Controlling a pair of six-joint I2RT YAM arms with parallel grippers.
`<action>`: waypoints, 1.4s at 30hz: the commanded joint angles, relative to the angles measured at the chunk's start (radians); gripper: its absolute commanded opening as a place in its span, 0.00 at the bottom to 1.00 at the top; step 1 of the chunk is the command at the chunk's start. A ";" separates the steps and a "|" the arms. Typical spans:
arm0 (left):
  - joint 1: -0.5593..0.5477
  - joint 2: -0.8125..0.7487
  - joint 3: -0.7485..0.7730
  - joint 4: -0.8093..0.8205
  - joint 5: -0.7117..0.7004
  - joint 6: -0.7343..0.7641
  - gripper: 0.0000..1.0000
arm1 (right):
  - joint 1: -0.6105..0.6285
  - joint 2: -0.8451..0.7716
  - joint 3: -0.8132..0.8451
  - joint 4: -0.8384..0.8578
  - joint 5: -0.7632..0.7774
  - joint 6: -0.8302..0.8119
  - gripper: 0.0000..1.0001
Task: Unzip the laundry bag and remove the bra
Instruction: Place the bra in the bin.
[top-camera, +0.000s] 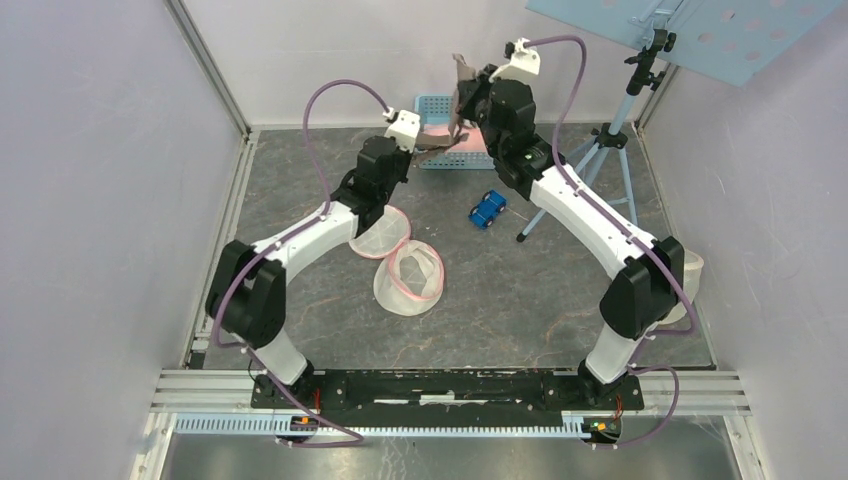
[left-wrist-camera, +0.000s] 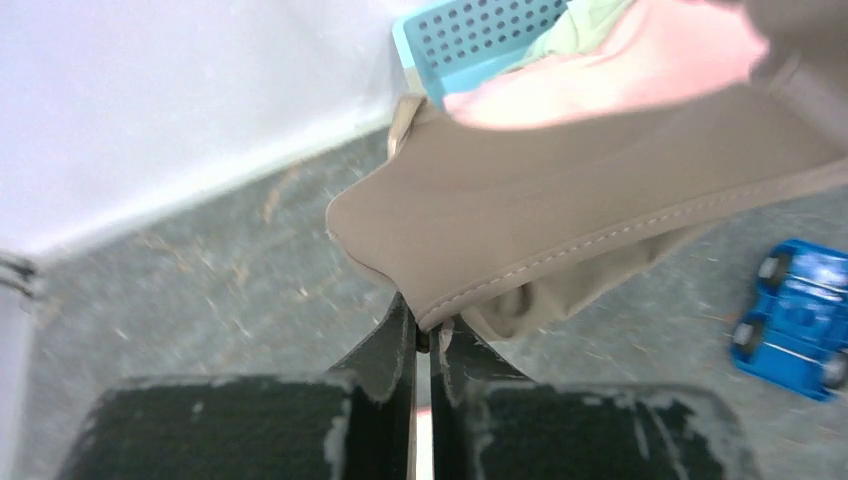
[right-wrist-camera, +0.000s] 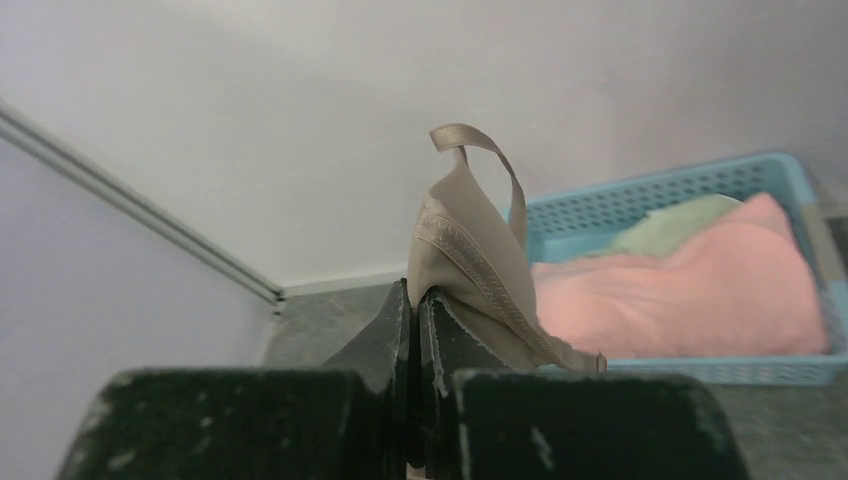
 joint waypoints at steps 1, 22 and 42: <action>0.009 0.104 0.100 0.185 -0.029 0.322 0.02 | -0.071 -0.021 -0.137 0.157 -0.023 -0.059 0.00; 0.079 0.779 0.893 0.384 0.110 0.406 0.02 | -0.211 0.350 -0.039 0.629 -0.054 -0.220 0.00; 0.099 0.983 1.001 0.287 0.169 0.260 0.06 | -0.251 0.626 0.117 0.580 -0.051 -0.182 0.00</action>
